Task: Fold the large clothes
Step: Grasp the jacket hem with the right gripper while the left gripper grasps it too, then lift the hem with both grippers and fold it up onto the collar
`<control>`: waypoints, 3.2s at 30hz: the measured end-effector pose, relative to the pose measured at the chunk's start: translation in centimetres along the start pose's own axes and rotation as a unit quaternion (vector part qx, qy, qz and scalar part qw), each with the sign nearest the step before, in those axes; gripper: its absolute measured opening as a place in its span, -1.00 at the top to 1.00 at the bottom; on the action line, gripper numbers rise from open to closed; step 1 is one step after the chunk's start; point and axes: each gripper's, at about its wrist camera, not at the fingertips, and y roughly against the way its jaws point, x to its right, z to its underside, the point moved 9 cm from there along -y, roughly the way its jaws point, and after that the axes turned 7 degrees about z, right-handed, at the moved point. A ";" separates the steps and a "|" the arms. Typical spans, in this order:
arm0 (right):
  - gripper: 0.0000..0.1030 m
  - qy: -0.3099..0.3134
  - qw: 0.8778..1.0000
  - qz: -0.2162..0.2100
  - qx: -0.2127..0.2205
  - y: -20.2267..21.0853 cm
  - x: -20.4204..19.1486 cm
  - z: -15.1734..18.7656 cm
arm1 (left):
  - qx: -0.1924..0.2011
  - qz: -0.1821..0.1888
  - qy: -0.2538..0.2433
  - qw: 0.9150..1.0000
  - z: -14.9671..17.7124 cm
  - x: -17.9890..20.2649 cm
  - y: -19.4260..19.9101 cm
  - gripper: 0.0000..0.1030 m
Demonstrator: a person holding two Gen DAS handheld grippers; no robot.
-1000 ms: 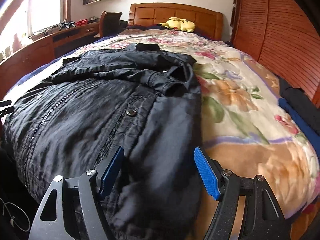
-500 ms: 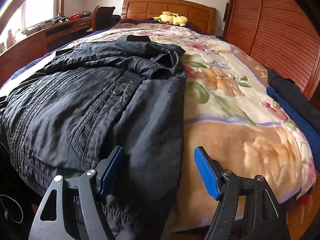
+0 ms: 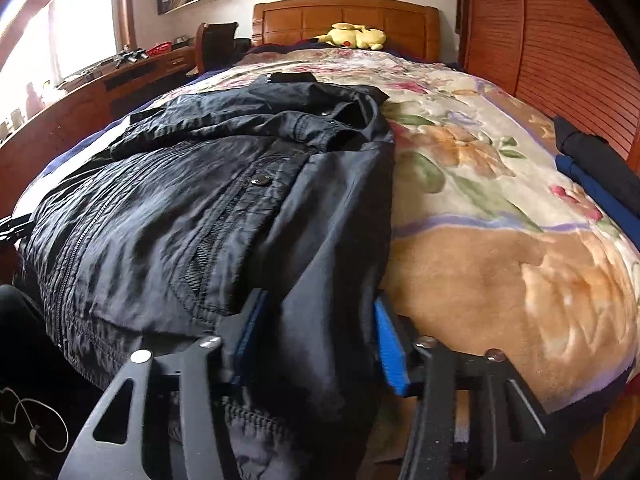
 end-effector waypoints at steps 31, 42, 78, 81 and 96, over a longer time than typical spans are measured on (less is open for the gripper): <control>0.89 -0.003 0.992 -0.040 0.117 7.6 -0.6 -3.1 | 0.114 0.016 -0.031 0.993 -5.5 2.4 9.6 1.00; 0.89 0.018 0.994 -0.036 0.103 6.7 -0.9 -3.5 | 0.045 -0.002 -0.039 0.998 -5.2 0.5 6.6 0.74; 0.90 -0.004 0.994 -0.045 0.103 6.2 -0.7 -3.1 | -0.010 0.037 -0.021 0.999 1.2 0.9 2.6 0.89; 0.91 -0.001 0.992 -0.040 0.116 7.1 -1.0 -3.4 | 0.010 0.036 -0.023 0.999 0.2 1.2 3.9 0.91; 0.92 -0.002 0.982 -0.055 0.180 13.5 -1.1 -5.5 | 0.130 0.050 -0.049 0.989 -6.1 3.4 12.8 0.93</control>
